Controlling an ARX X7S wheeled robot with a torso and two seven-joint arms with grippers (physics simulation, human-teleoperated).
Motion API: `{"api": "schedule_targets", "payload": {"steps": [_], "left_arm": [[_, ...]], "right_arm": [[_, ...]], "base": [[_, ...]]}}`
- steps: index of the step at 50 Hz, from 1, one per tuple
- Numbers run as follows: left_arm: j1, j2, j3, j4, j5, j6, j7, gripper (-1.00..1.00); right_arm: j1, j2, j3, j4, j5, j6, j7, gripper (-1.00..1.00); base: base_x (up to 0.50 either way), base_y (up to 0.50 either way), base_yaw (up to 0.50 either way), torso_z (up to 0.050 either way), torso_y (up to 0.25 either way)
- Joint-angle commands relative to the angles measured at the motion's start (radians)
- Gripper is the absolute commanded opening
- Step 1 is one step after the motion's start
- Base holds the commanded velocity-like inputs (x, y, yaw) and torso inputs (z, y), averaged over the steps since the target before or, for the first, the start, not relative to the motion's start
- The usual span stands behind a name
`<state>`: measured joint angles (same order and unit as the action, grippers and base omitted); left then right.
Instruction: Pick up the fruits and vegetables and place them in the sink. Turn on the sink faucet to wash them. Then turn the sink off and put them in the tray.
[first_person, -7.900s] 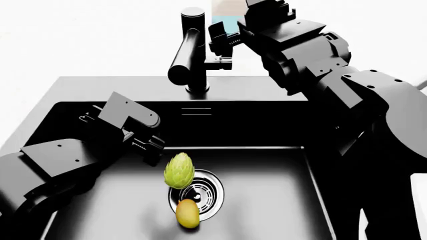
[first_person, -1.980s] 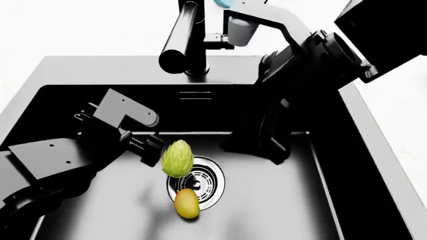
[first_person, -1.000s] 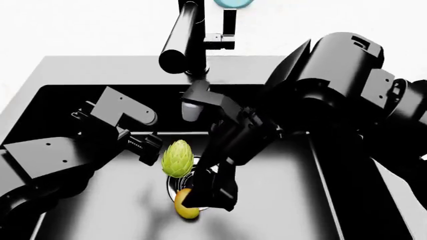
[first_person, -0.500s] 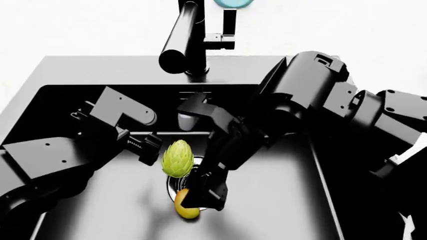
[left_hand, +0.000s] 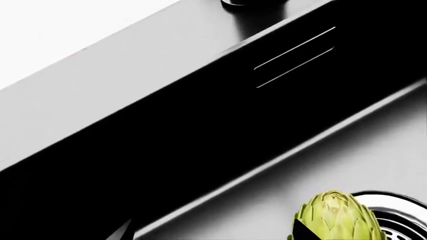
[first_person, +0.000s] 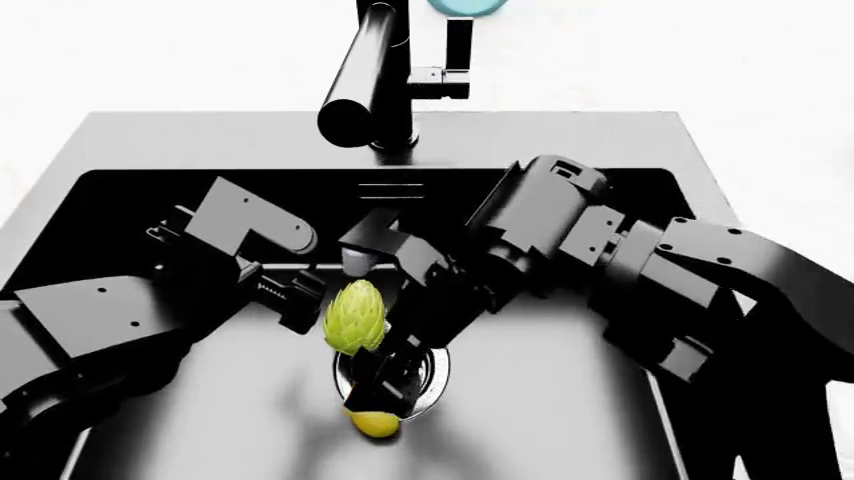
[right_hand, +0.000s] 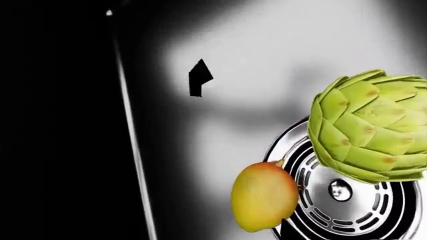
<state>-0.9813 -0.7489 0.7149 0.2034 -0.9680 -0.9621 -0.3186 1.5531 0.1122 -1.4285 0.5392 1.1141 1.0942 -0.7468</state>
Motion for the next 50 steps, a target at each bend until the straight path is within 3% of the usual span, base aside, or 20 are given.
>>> {"api": "schedule_targets", "payload": {"steps": [1, 17, 34, 50], "left_arm": [[0.0, 0.0, 0.004, -0.002, 0.001, 0.0, 0.001, 1.0], [0.001, -0.007, 0.001, -0.001, -0.001, 0.002, 0.0, 1.0], [0.001, -0.006, 0.006, -0.003, 0.001, 0.003, 0.002, 1.0], [-0.002, -0.008, 0.006, -0.005, -0.001, 0.004, 0.001, 1.0]], "right_arm": [[-0.035, -0.075, -0.047, 0.113, -0.038, -0.021, -0.055, 1.0], [-0.058, -0.11, -0.056, 0.251, -0.025, 0.011, 0.009, 1.0], [-0.072, -0.112, -0.102, 0.302, 0.034, -0.065, 0.032, 1.0], [-0.111, -0.112, -0.101, 0.298, -0.024, -0.039, -0.048, 1.0]], "base": [[0.0, 0.0, 0.0, 0.0, 0.0], [0.0, 0.0, 0.0, 0.0, 0.0], [0.0, 0.0, 0.0, 0.0, 0.0], [0.0, 0.0, 0.0, 0.0, 0.0]]}}
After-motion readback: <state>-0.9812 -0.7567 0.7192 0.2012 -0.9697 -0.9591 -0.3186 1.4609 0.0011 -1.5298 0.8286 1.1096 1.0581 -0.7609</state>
